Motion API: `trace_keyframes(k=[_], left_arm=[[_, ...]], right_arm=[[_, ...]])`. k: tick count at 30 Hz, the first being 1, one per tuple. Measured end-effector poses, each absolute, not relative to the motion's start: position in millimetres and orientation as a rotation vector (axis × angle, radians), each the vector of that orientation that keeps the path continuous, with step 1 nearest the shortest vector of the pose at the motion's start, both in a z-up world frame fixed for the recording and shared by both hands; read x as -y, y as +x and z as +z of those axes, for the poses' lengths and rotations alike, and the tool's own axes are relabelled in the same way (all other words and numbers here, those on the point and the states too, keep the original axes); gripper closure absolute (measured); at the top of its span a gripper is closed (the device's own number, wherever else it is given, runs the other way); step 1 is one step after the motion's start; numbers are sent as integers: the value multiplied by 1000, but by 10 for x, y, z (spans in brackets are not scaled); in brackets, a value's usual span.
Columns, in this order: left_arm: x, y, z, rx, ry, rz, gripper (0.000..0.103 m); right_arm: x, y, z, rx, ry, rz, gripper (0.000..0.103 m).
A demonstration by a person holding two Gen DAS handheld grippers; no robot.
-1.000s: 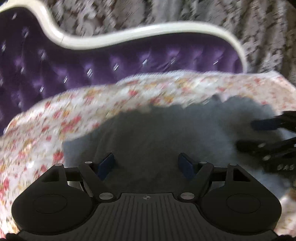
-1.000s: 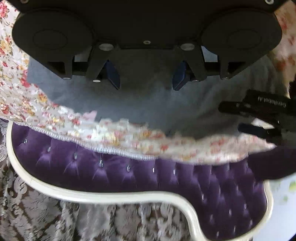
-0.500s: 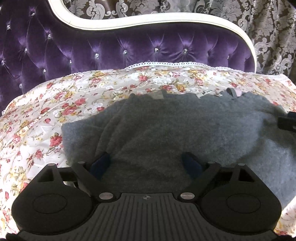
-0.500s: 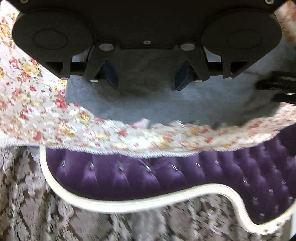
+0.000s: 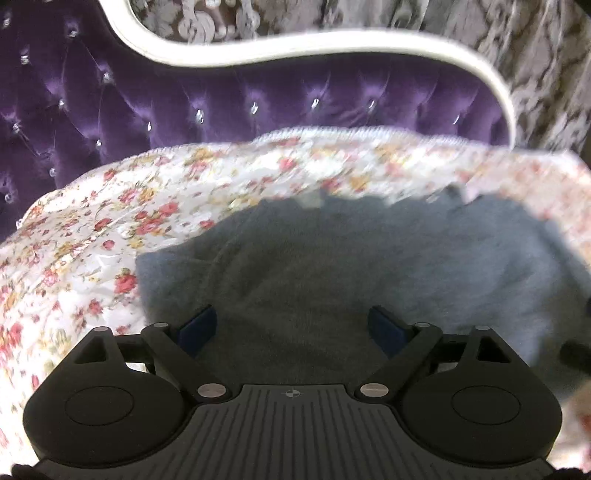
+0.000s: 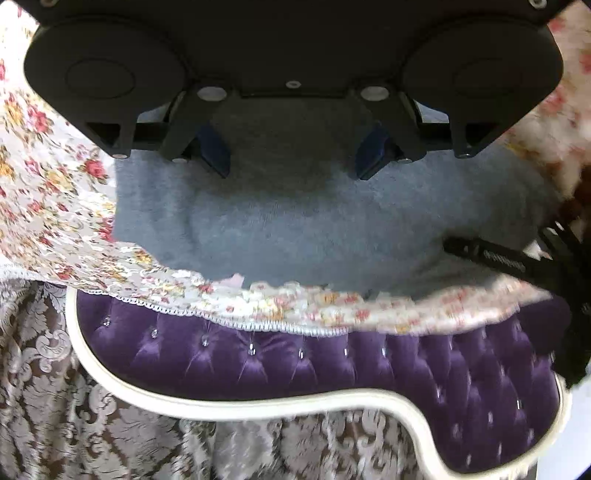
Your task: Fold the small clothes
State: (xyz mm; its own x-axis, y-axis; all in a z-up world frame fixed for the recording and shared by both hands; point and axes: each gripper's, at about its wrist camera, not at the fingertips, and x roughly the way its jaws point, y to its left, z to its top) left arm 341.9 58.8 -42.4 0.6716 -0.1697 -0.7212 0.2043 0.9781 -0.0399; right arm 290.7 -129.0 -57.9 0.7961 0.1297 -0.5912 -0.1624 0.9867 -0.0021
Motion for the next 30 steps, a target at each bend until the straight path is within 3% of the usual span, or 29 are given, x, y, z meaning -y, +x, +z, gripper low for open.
trace_keyframes(k=[8,10,15,19,30], left_arm=[[-218,3011,-580,-834,137,-267,13],[-198,3016,-655,-826,151,-258,7],[-212,3052,-660,-853,141,-268,6],[-231,3045,-685,-856,119,-261,2],[-174,3130,-662,-926,130,-240,0]], right_arm=[[1460,2439,-475,-661,168,214,19],[1440,2324,-494,-660,180,223,19],[1559,2186,-550,-662,231,213,18],[1870,2255,-540,-629,321,166,11],[2405,2684,-695,-686,457,58,9]])
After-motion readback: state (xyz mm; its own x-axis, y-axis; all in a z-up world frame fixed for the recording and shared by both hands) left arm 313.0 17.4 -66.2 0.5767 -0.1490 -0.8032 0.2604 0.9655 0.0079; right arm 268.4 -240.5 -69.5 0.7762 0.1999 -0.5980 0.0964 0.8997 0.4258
